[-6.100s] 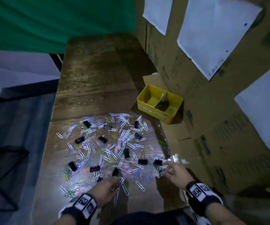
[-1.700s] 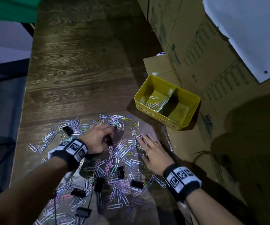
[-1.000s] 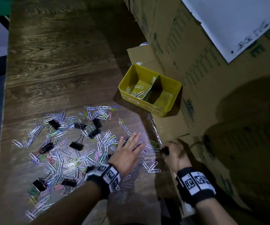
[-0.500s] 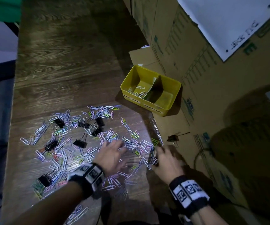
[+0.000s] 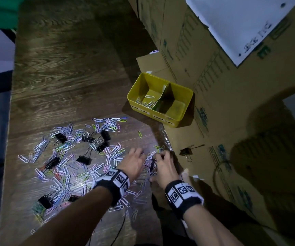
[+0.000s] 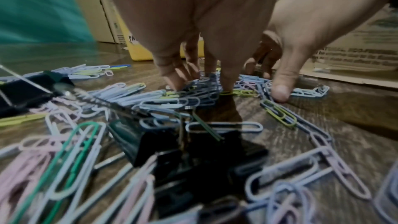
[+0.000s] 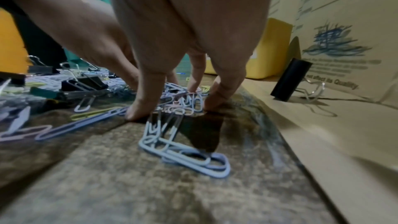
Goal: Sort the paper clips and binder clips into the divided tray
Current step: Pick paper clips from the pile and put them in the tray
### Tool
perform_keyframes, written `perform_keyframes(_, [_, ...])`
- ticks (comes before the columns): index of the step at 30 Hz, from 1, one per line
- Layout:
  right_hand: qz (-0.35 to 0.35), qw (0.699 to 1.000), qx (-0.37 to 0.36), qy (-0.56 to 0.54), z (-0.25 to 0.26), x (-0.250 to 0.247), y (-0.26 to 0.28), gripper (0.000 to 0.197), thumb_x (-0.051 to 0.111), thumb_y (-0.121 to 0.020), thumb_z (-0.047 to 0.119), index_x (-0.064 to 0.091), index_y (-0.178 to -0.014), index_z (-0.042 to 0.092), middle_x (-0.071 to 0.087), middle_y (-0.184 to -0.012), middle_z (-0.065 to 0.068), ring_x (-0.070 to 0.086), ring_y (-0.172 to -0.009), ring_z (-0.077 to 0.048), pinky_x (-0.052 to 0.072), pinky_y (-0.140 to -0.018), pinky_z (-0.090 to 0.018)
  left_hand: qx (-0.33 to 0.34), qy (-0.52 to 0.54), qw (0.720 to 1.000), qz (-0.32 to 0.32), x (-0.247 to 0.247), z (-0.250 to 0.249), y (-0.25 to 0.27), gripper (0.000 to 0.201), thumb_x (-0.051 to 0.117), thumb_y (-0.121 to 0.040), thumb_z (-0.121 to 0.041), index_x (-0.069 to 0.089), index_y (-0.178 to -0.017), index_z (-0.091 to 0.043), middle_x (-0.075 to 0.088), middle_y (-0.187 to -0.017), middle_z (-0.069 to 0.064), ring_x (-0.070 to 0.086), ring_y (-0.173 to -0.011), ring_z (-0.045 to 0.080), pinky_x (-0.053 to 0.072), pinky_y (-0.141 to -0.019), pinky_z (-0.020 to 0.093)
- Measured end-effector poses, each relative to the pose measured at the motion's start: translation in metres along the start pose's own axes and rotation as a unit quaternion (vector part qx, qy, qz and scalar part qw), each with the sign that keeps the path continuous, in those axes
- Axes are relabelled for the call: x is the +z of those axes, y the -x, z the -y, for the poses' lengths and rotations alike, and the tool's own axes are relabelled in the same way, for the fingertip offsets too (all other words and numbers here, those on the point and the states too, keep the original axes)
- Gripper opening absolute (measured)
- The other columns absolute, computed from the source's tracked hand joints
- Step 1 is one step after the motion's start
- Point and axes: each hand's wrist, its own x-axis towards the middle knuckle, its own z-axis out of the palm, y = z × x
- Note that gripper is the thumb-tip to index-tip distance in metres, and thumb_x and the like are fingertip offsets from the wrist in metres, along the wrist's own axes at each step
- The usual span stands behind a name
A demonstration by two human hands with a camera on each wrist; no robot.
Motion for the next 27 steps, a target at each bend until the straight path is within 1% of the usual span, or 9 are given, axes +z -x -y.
perform_keyframes(3, [0.009, 0.999, -0.044, 0.003, 0.0, -0.002, -0.005, 0.043, 0.075, -0.074, 0.01, 0.057, -0.113, 0.01, 0.037, -0.128, -0.011, 0.049, -0.113, -0.028, 0.042, -0.098, -0.034, 0.004, 0.088, 0.996, 0.003, 0.001, 0.004, 0.001, 0.033, 0.052, -0.088, -0.012, 0.055, -0.12, -0.008, 0.044, -0.133, 0.011, 0.043, -0.119, 0.029, 0.033, -0.1, 0.036])
perform_keyframes(6, [0.001, 0.998, -0.062, 0.0, 0.001, -0.005, -0.01, 0.018, 0.066, -0.081, 0.004, 0.064, -0.099, 0.01, 0.052, -0.115, -0.008, 0.06, -0.1, -0.028, 0.049, -0.087, -0.034, -0.006, 0.157, 0.988, -0.001, -0.005, 0.012, 0.002, 0.025, 0.06, -0.084, -0.013, 0.065, -0.108, -0.013, 0.061, -0.118, 0.008, 0.057, -0.108, 0.028, 0.043, -0.095, 0.034])
perform_keyframes(11, [-0.023, 0.996, -0.078, 0.032, -0.002, -0.004, -0.015, 0.018, 0.053, -0.09, 0.003, 0.068, -0.097, 0.008, 0.066, -0.1, -0.011, 0.065, -0.088, -0.025, 0.054, -0.078, -0.031, -0.066, 0.222, 0.972, -0.024, -0.018, 0.022, 0.008, 0.023, 0.062, -0.087, -0.021, 0.067, -0.109, -0.016, 0.07, -0.108, 0.006, 0.064, -0.096, 0.02, 0.047, -0.086, 0.025])
perform_keyframes(14, [-0.022, 0.998, -0.057, 0.022, -0.004, -0.004, -0.018, 0.015, 0.056, -0.09, 0.011, 0.069, -0.097, 0.011, 0.069, -0.094, -0.012, 0.066, -0.085, -0.026, 0.056, -0.079, -0.035, -0.083, 0.252, 0.962, -0.063, -0.024, 0.023, 0.013, 0.022, 0.063, -0.085, -0.018, 0.069, -0.105, -0.012, 0.072, -0.102, 0.007, 0.066, -0.091, 0.018, 0.044, -0.079, 0.017])
perform_keyframes(17, [-0.027, 0.997, -0.011, -0.074, -0.009, -0.005, -0.022, 0.014, 0.064, -0.087, 0.014, 0.072, -0.098, 0.012, 0.071, -0.095, -0.009, 0.067, -0.085, -0.02, 0.055, -0.084, -0.029, -0.13, 0.311, 0.939, -0.07, -0.028, 0.031, 0.014, 0.019, 0.066, -0.084, -0.013, 0.071, -0.101, -0.009, 0.072, -0.097, 0.008, 0.066, -0.081, 0.018, 0.044, -0.071, 0.014])
perform_keyframes(20, [-0.031, 0.968, 0.032, -0.247, -0.013, -0.011, -0.019, 0.011, 0.07, -0.082, 0.006, 0.07, -0.092, 0.004, 0.069, -0.088, -0.007, 0.062, -0.08, -0.015, 0.05, -0.074, -0.015, -0.192, 0.459, 0.867, -0.012, -0.027, 0.048, 0.014, 0.013, 0.068, -0.081, -0.007, 0.07, -0.093, -0.01, 0.073, -0.089, 0.01, 0.068, -0.073, 0.017, 0.057, -0.079, 0.033])
perform_keyframes(22, [-0.037, 0.934, 0.04, -0.352, -0.013, -0.016, -0.015, 0.01, 0.073, -0.078, 0.001, 0.067, -0.079, 0.01, 0.064, -0.077, -0.003, 0.057, -0.072, -0.012, 0.046, -0.065, -0.009, -0.221, 0.554, 0.802, 0.019, -0.034, 0.058, 0.014, 0.011, 0.068, -0.079, -0.003, 0.068, -0.089, -0.007, 0.072, -0.087, 0.015, 0.071, -0.077, 0.024, 0.057, -0.081, 0.041])
perform_keyframes(24, [-0.055, 0.905, 0.039, -0.42, -0.013, -0.023, -0.012, 0.022, 0.076, -0.074, 0.0, 0.064, -0.069, 0.018, 0.065, -0.071, 0.002, 0.058, -0.068, -0.009, 0.049, -0.068, -0.016, -0.23, 0.621, 0.749, 0.022, -0.05, 0.064, 0.011, 0.012, 0.067, -0.078, -0.001, 0.067, -0.09, -0.003, 0.071, -0.093, 0.02, 0.071, -0.081, 0.028, 0.058, -0.078, 0.038])
perform_keyframes(27, [-0.08, 0.86, 0.048, -0.501, -0.008, -0.037, -0.006, 0.02, 0.079, -0.071, 0.002, 0.067, -0.069, 0.018, 0.069, -0.07, 0.003, 0.06, -0.064, -0.005, 0.049, -0.065, -0.017, -0.207, 0.685, 0.698, -0.013, -0.089, 0.064, -0.001, 0.013, 0.063, -0.08, 0.003, 0.065, -0.091, -0.001, 0.072, -0.086, 0.018, 0.071, -0.073, 0.024, 0.059, -0.066, 0.029])
